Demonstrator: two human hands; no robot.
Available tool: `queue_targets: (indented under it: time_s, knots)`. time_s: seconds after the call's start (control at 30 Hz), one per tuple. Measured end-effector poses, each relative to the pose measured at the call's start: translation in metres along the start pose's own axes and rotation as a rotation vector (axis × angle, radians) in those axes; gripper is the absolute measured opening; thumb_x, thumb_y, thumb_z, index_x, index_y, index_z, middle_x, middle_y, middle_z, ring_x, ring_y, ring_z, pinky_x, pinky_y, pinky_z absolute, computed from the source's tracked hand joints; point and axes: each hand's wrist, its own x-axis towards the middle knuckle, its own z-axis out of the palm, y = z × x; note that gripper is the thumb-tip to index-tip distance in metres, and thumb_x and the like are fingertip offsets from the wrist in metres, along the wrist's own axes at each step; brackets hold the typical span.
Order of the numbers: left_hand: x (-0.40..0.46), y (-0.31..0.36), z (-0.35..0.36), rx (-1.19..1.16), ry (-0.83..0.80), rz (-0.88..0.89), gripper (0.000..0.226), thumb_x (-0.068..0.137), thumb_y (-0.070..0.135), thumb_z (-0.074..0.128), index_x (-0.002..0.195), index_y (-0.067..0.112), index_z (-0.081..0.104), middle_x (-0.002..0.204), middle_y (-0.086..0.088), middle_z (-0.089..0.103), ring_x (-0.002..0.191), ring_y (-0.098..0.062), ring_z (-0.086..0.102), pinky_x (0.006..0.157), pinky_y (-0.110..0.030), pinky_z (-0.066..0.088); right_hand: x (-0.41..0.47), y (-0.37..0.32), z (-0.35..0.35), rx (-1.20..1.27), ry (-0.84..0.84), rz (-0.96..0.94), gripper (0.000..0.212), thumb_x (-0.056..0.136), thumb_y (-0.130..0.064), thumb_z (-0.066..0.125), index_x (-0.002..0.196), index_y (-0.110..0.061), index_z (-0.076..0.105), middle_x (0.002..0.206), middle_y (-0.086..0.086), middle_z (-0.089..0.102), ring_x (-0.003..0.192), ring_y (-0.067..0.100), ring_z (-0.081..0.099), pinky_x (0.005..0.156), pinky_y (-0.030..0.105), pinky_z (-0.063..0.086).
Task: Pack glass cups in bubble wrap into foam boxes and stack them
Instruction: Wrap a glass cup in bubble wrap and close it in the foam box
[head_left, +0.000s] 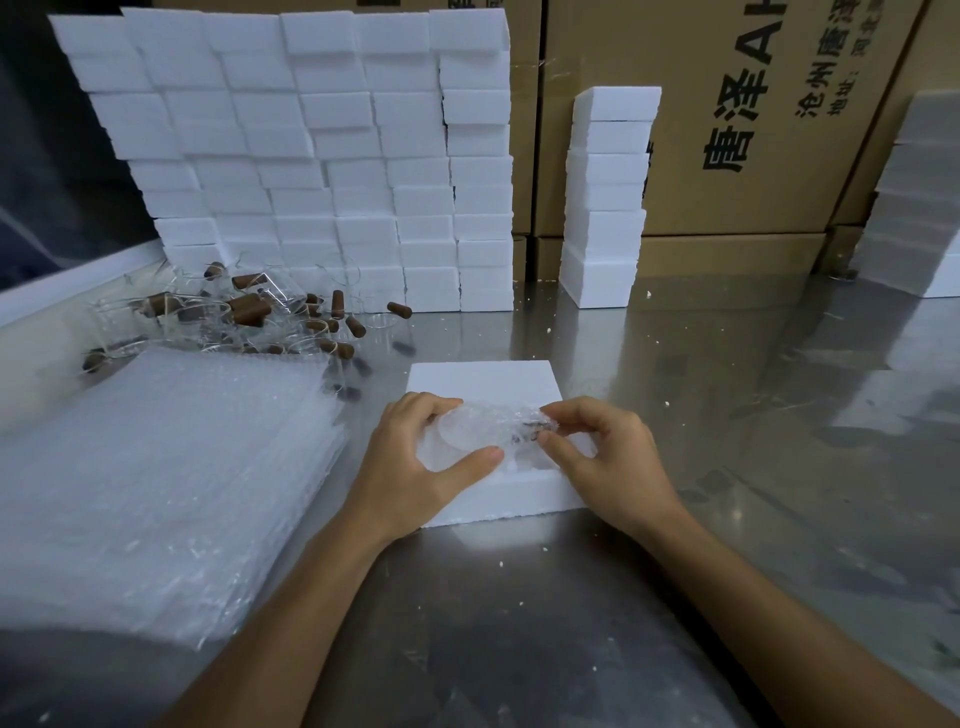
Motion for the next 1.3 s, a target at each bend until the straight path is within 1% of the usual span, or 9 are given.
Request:
queue_targets:
  time_s: [0.27,0.43,0.6,0.77,0.83,1.0,1.13,1.23,1.3]
  knots:
    - [0.001,-0.003,0.001,0.02,0.006,-0.003,0.058,0.067,0.053,0.071,0.116,0.021,0.066,0.116,0.008,0.055,0.117,-0.015,0.05,0.103,-0.036,0.044,0.0,-0.002,-0.001,0.083,-0.017,0.042,0.015,0.085,-0.012,0.074,0.1,-0.013,0.075,0.093,-0.01,0.072,0.084,0.007,0.065,0.083,0.02,0.051]
    - [0.003,-0.007,0.0,0.024,0.053,0.025,0.053,0.064,0.053,0.076,0.106,0.022,0.069,0.109,0.01,0.058,0.111,-0.013,0.051,0.095,-0.03,0.046,-0.002,-0.003,0.003,0.074,0.032,0.033,0.016,0.087,-0.015,0.074,0.103,-0.016,0.074,0.089,-0.016,0.07,0.085,0.005,0.066,0.077,0.009,0.044]
    - [0.002,-0.013,-0.002,0.061,0.033,0.046,0.068,0.059,0.075,0.065,0.114,0.034,0.066,0.112,0.013,0.048,0.114,-0.008,0.044,0.091,-0.007,0.033,-0.001,-0.004,0.005,0.116,0.081,0.112,0.033,0.086,-0.027,0.076,0.117,-0.026,0.067,0.117,-0.012,0.066,0.108,0.006,0.058,0.093,0.028,0.048]
    - [0.007,-0.017,0.001,-0.028,0.079,-0.149,0.086,0.068,0.085,0.038,0.138,0.037,0.044,0.134,0.013,0.041,0.132,-0.01,0.035,0.113,-0.037,0.028,0.005,-0.001,-0.004,0.276,-0.008,0.321,0.051,0.092,-0.044,0.065,0.139,-0.03,0.051,0.135,-0.005,0.056,0.126,0.011,0.051,0.099,0.028,0.04]
    - [0.008,-0.017,0.001,-0.098,0.053,-0.232,0.09,0.068,0.087,0.036,0.142,0.036,0.036,0.125,0.026,0.048,0.128,-0.011,0.043,0.111,-0.04,0.032,0.005,0.0,-0.005,0.328,-0.06,0.327,0.05,0.092,-0.041,0.064,0.139,-0.03,0.051,0.133,-0.005,0.059,0.125,0.01,0.053,0.094,0.023,0.04]
    - [0.011,-0.006,-0.004,-0.346,0.166,-0.174,0.04,0.081,0.06,0.046,0.116,0.041,0.05,0.107,0.034,0.06,0.101,0.018,0.053,0.078,-0.003,0.039,0.01,-0.004,-0.009,0.452,0.062,0.203,0.047,0.092,-0.015,0.068,0.137,-0.02,0.053,0.13,-0.006,0.063,0.123,0.008,0.057,0.104,0.027,0.045]
    - [0.012,0.009,-0.009,-0.423,0.27,-0.038,0.045,0.086,0.046,0.046,0.126,0.028,0.052,0.117,0.015,0.049,0.105,0.013,0.05,0.092,-0.008,0.041,0.007,-0.01,-0.015,0.576,0.147,0.145,0.04,0.092,-0.012,0.068,0.13,-0.021,0.061,0.118,-0.012,0.07,0.112,0.002,0.064,0.089,0.014,0.051]
    - [0.012,0.021,-0.015,-0.438,0.321,0.05,0.036,0.089,0.038,0.045,0.121,0.026,0.056,0.112,0.008,0.048,0.104,0.006,0.051,0.096,-0.02,0.042,0.006,-0.015,-0.021,0.639,0.223,0.119,0.029,0.091,-0.014,0.069,0.118,-0.024,0.067,0.107,-0.011,0.074,0.102,0.002,0.067,0.08,0.013,0.052]
    - [0.01,0.026,-0.015,-0.413,0.324,0.1,0.03,0.089,0.041,0.049,0.114,0.029,0.059,0.111,-0.004,0.05,0.1,0.001,0.052,0.093,-0.019,0.041,0.006,-0.016,-0.022,0.651,0.274,0.117,0.022,0.091,-0.017,0.069,0.112,-0.023,0.07,0.099,-0.006,0.07,0.089,0.002,0.064,0.072,0.013,0.051]
